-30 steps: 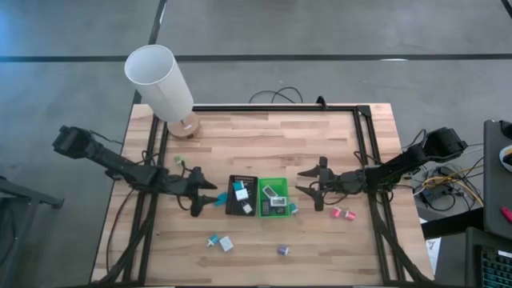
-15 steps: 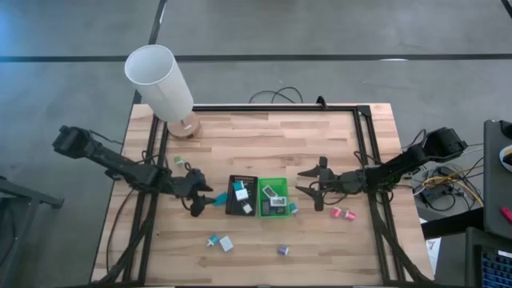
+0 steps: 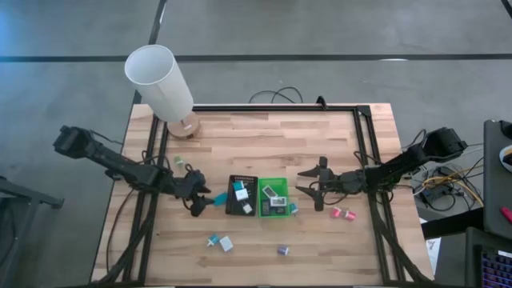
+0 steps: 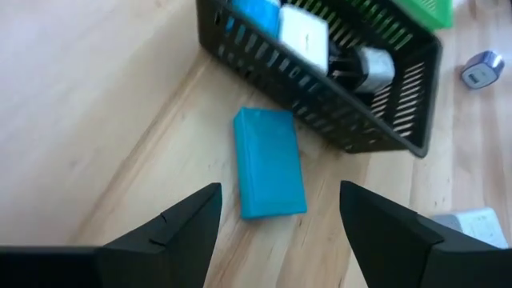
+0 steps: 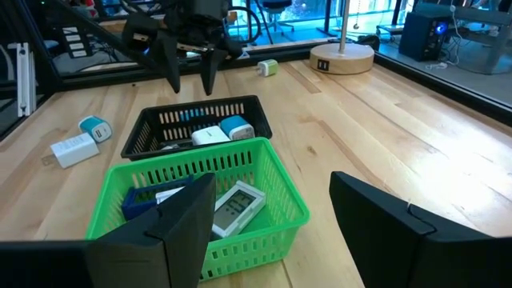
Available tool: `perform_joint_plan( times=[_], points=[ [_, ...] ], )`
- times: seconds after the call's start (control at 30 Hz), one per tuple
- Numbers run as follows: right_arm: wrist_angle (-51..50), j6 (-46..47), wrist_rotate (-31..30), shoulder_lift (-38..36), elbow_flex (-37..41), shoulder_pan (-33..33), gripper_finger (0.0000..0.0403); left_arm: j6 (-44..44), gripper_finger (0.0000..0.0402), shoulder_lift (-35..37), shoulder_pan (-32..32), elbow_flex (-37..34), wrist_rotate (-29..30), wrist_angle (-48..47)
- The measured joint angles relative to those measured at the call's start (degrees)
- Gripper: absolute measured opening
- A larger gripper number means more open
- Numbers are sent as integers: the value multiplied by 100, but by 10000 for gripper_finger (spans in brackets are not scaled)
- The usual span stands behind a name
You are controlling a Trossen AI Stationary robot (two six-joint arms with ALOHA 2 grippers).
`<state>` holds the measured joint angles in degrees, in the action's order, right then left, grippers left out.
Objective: Pick & Place Office items
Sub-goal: Put the blue timer into the green bin
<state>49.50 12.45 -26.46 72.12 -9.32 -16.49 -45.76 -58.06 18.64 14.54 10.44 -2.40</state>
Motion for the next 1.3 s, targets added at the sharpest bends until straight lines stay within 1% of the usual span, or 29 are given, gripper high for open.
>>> perform_joint_plan(
  times=[0.13,0.37,0.47,0.6,0.73,0.97,1.1,1.3],
  points=[
    [0,1,0,0,0,0,242,-46,257,-265,-65,359,-143,-410],
    [-4,41,2,0,0,0,242,465,257,-868,-169,1582,-172,-1947],
    [-80,45,11,0,-2,0,242,509,257,-1212,-208,2033,-224,-2665],
    [-233,106,13,2,-4,2,243,656,257,-1726,-286,2424,-474,-3182],
    [-262,109,13,2,-4,2,243,952,257,-2167,-401,2675,-612,-3215],
    [-261,109,13,2,-4,2,247,1262,257,-2676,-601,2807,-727,-3220],
    [-262,109,11,2,-4,2,245,1336,257,-2875,-626,2836,-799,-3167],
    [-261,109,11,2,-4,1,244,1426,257,-2964,-626,2843,-840,-2873]
  ],
)
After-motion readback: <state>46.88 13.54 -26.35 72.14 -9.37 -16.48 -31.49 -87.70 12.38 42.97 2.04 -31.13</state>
